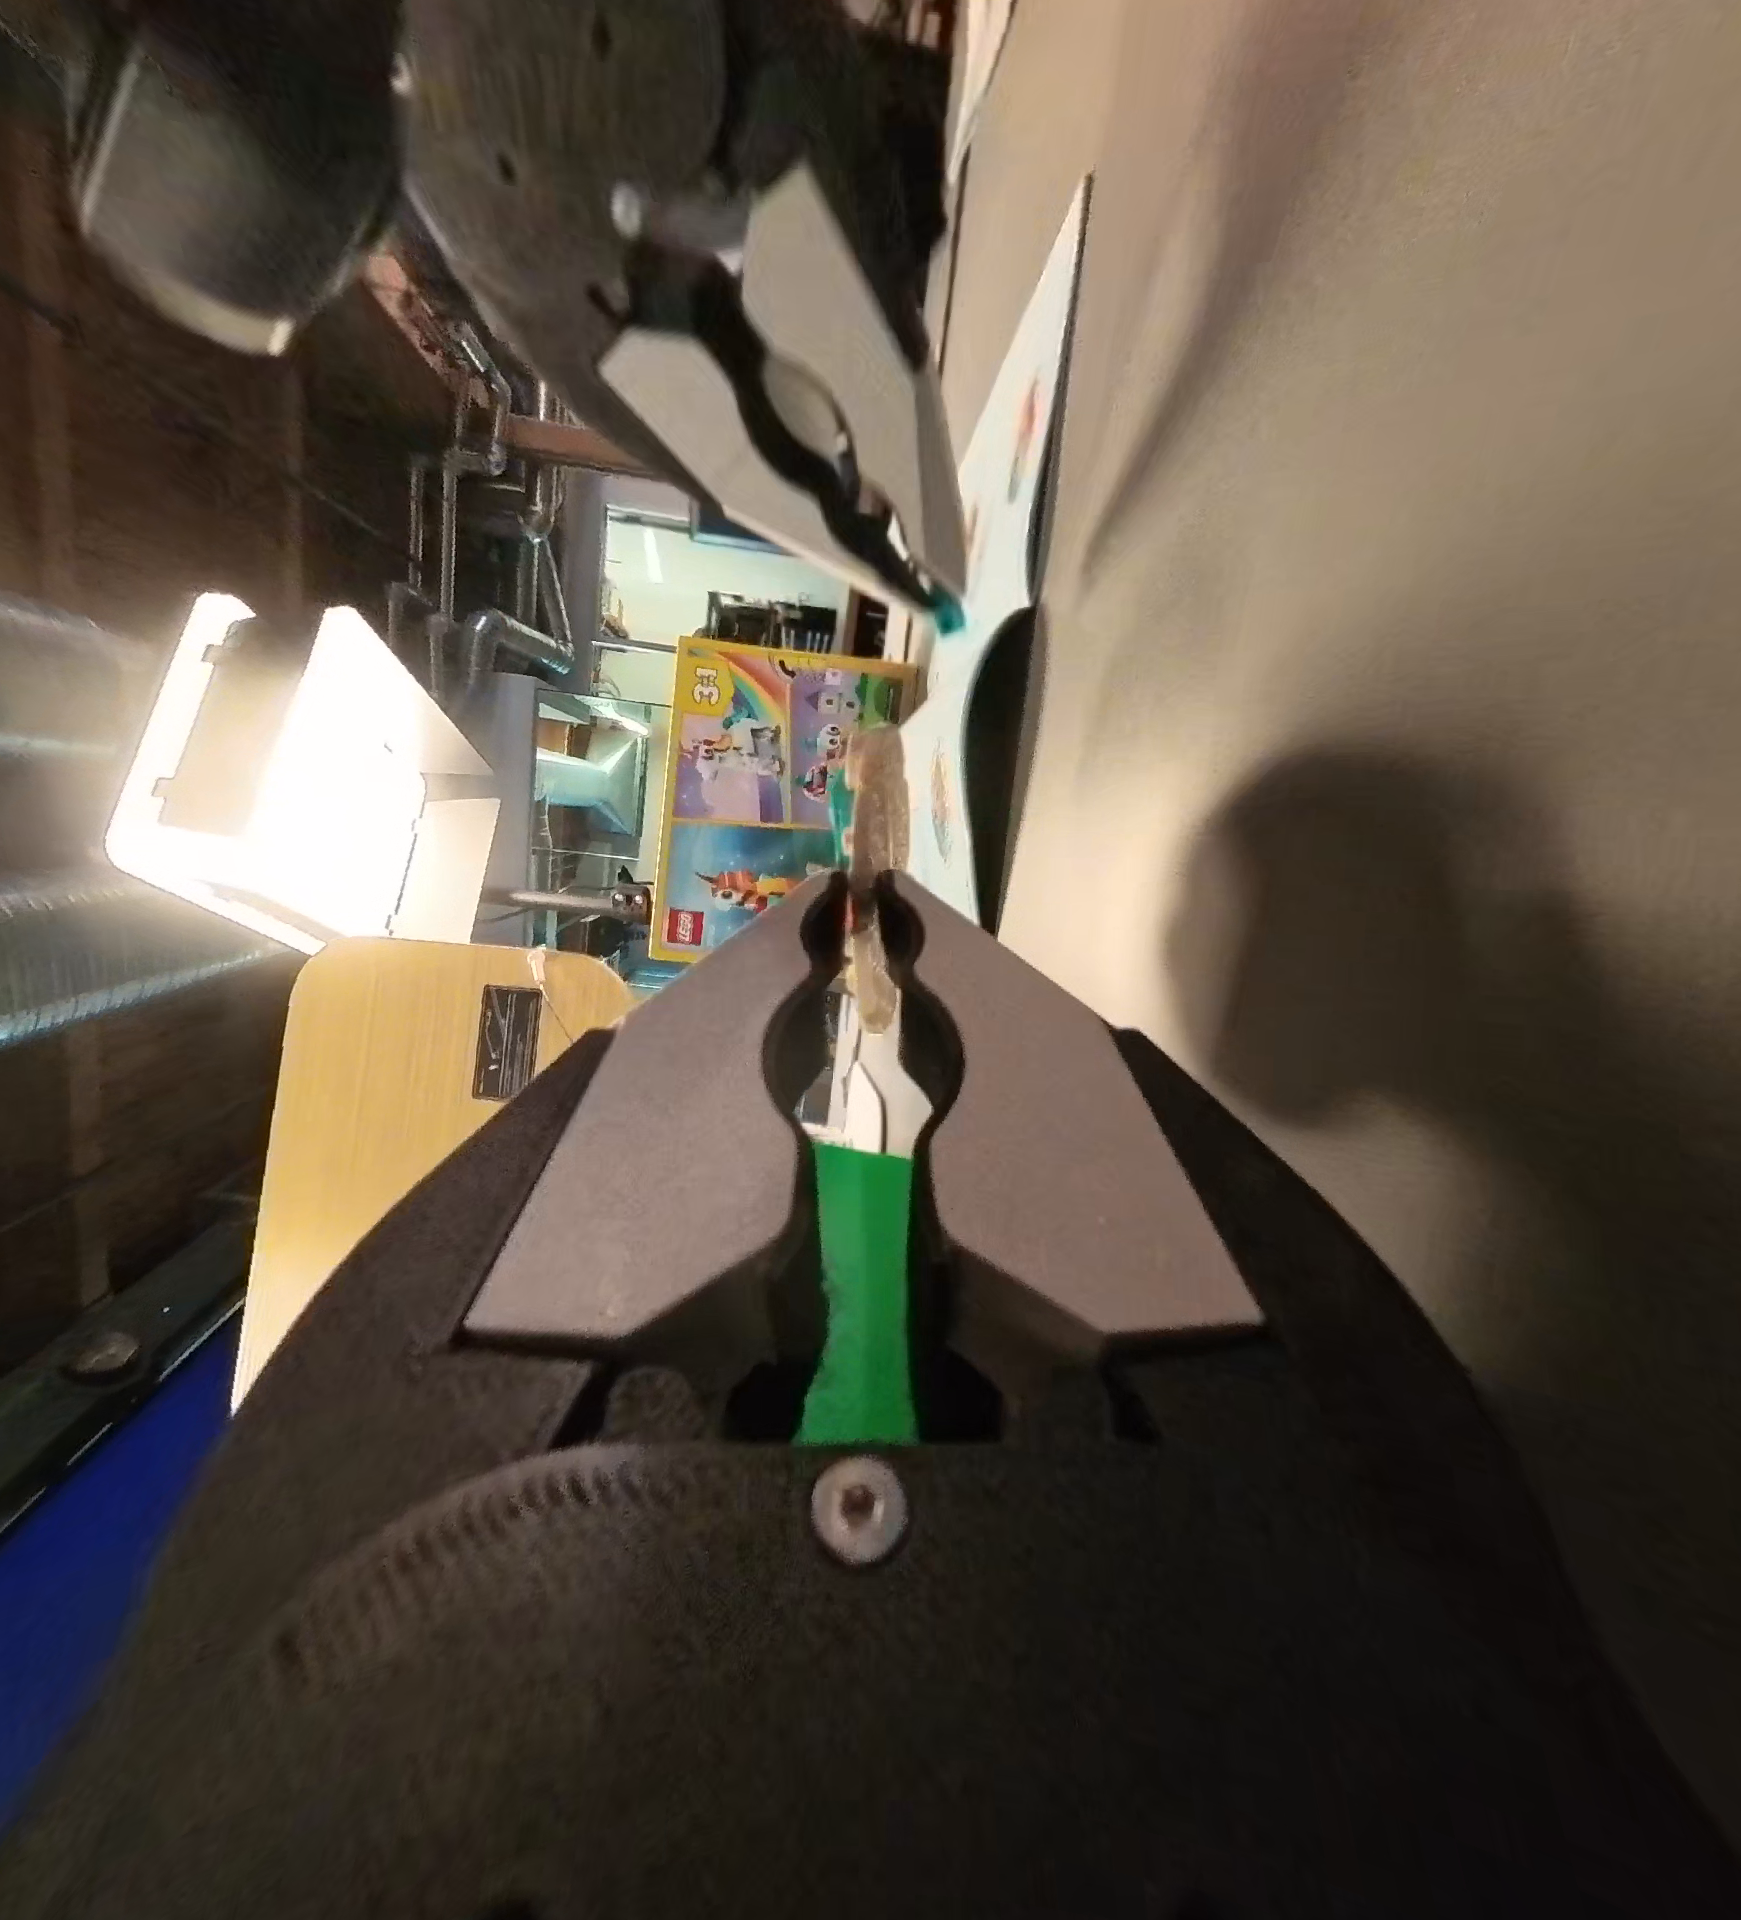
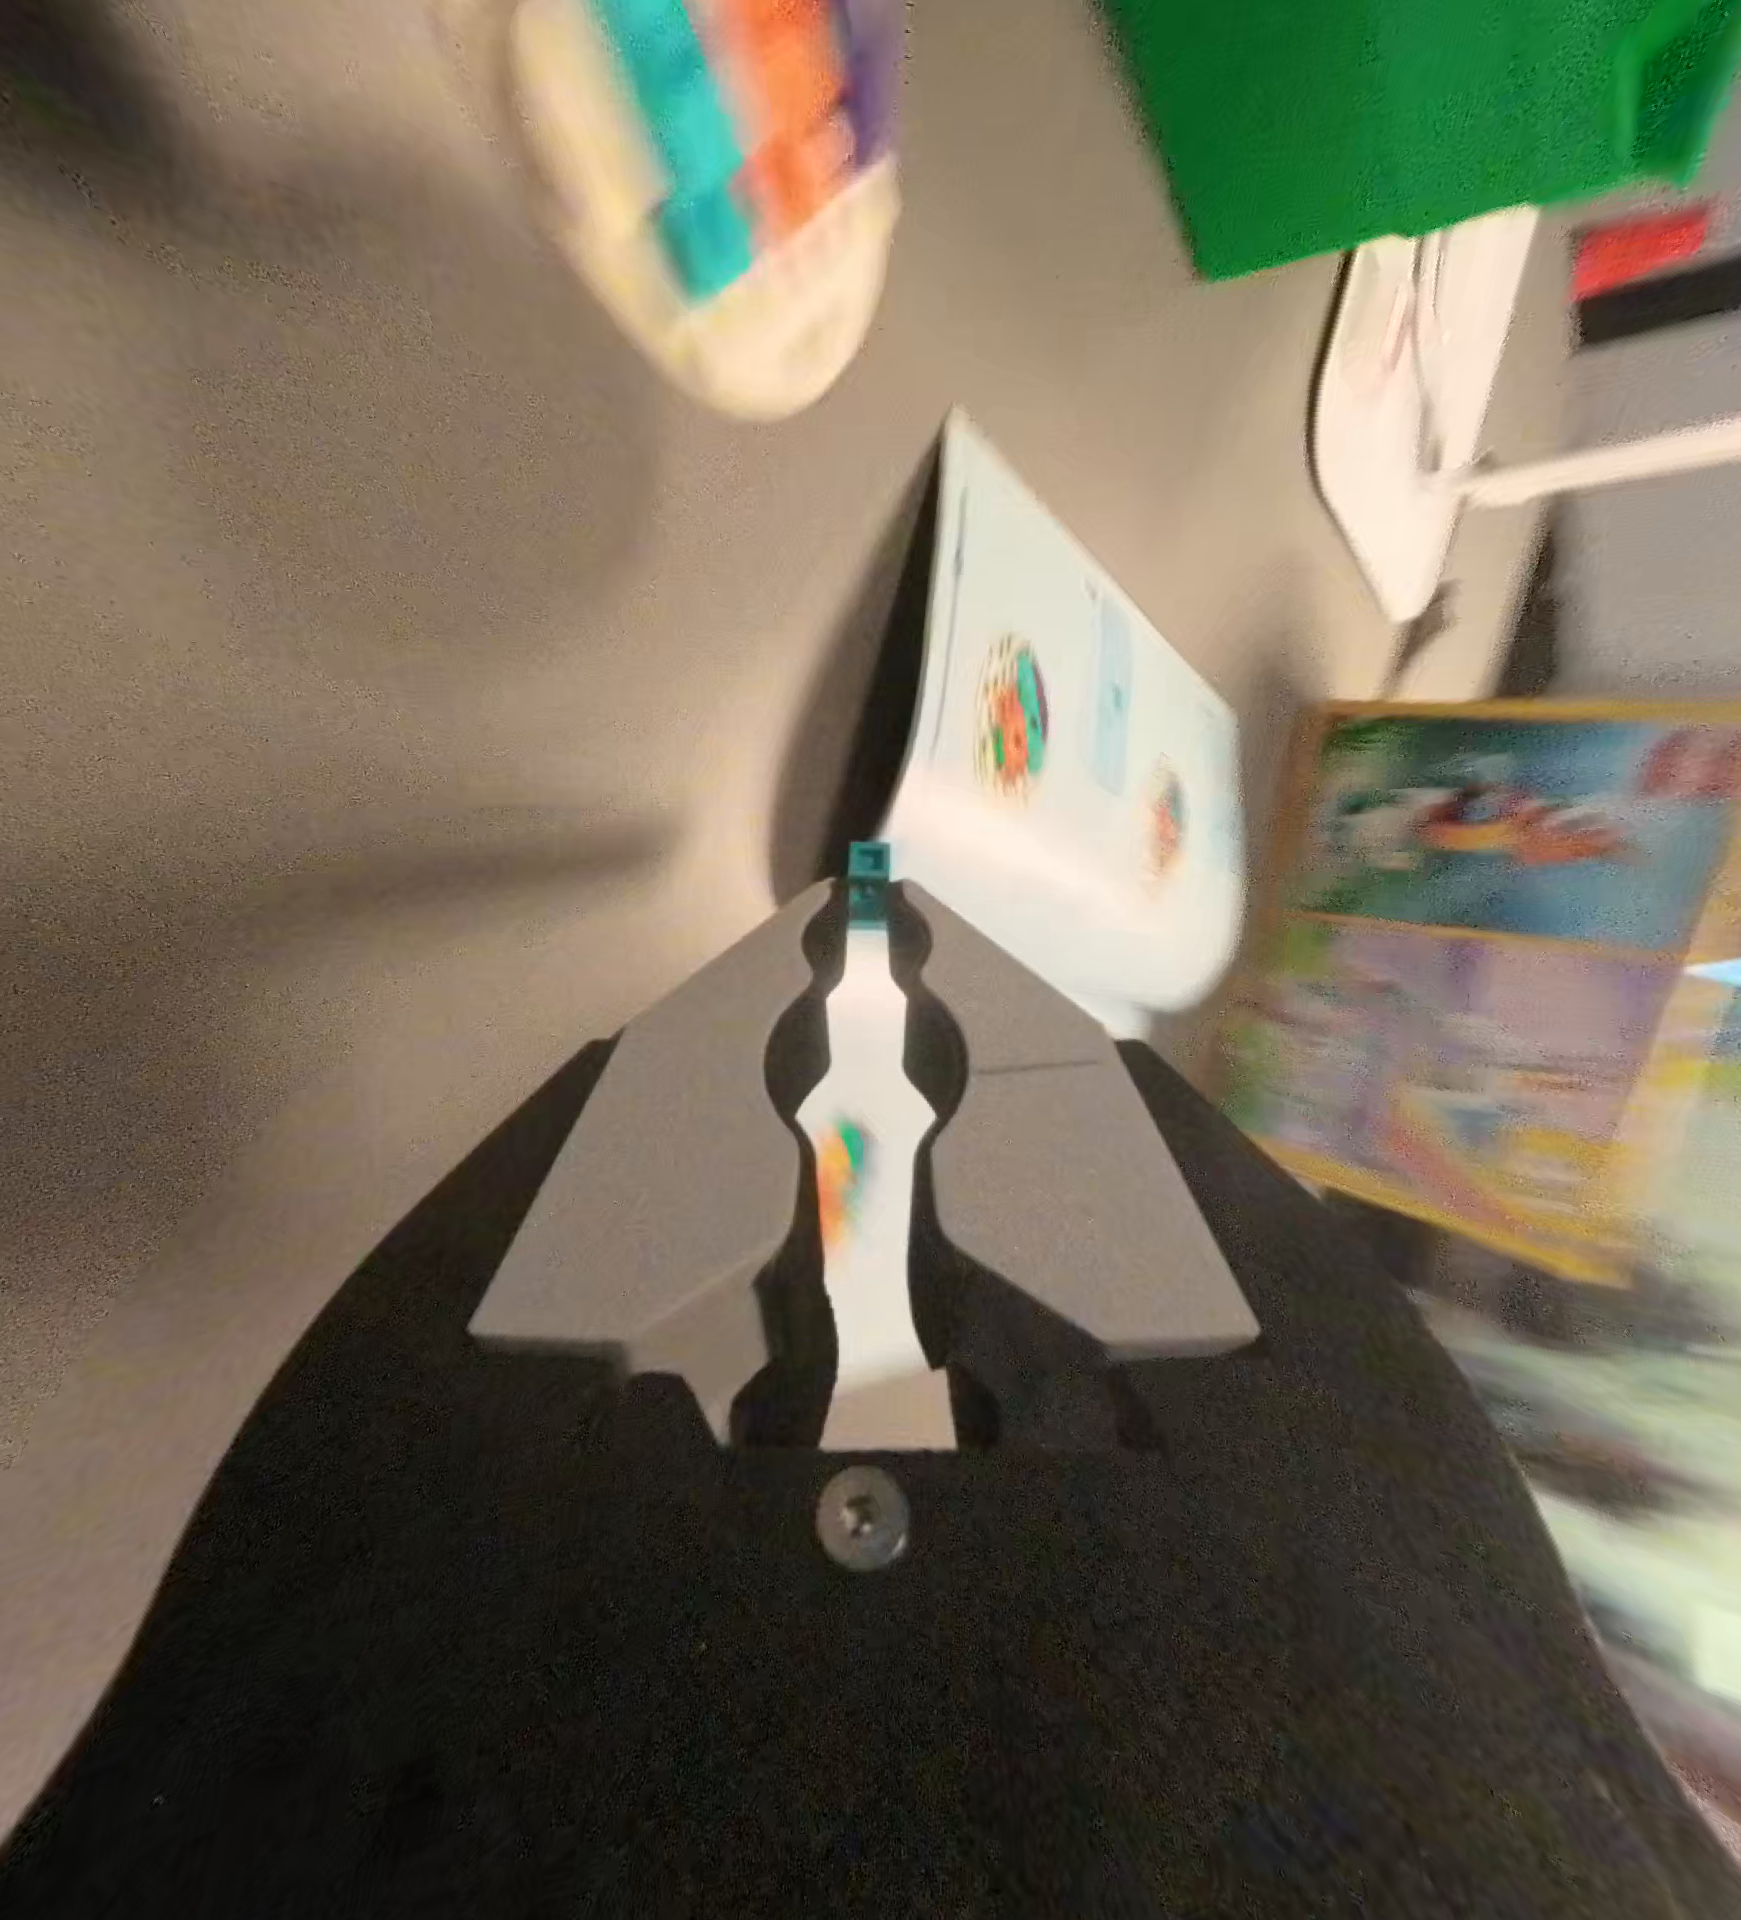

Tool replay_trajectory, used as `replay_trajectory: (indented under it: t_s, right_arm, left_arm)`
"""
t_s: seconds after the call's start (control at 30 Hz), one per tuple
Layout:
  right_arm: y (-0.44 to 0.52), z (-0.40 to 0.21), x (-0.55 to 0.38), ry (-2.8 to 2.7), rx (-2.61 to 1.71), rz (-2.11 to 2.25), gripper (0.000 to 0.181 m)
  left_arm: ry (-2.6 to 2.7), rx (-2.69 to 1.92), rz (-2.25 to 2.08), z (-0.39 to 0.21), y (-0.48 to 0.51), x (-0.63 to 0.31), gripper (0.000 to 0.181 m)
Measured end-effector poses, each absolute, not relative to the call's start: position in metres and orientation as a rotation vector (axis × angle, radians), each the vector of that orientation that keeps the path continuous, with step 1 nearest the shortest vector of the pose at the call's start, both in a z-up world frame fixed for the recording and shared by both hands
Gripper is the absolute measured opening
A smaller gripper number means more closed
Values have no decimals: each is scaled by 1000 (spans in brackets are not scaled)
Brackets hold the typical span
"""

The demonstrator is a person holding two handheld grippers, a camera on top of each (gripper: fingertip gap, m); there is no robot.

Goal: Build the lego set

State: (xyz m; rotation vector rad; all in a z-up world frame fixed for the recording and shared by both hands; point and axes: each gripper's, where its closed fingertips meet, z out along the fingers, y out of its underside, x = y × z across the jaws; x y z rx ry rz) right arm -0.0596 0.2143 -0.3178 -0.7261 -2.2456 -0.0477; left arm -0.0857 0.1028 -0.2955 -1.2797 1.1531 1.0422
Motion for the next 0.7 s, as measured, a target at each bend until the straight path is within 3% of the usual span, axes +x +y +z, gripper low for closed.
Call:
replay_trajectory:
  t_s: [0.03, 0.23, 0.57, 0.7]
  right_arm:
    - [222, -315, -48, -2278, -529, -264, 6]
    - [227, -319, -7, -2240, 501, -1005, 6]
    - [171, -345, 3, -2210, 932, -926, 0]
    - [171, -338, 1, -2298, 756, -837, 28]
  left_arm:
    - [1158, -1280, 1043, -296, 103, -85, 4]
    - [1172, -1279, 1051, -298, 105, -83, 4]
    - [1235, -1272, 1055, -308, 105, -76, 4]
    - [1249, -1272, 1058, -310, 106, -75, 4]
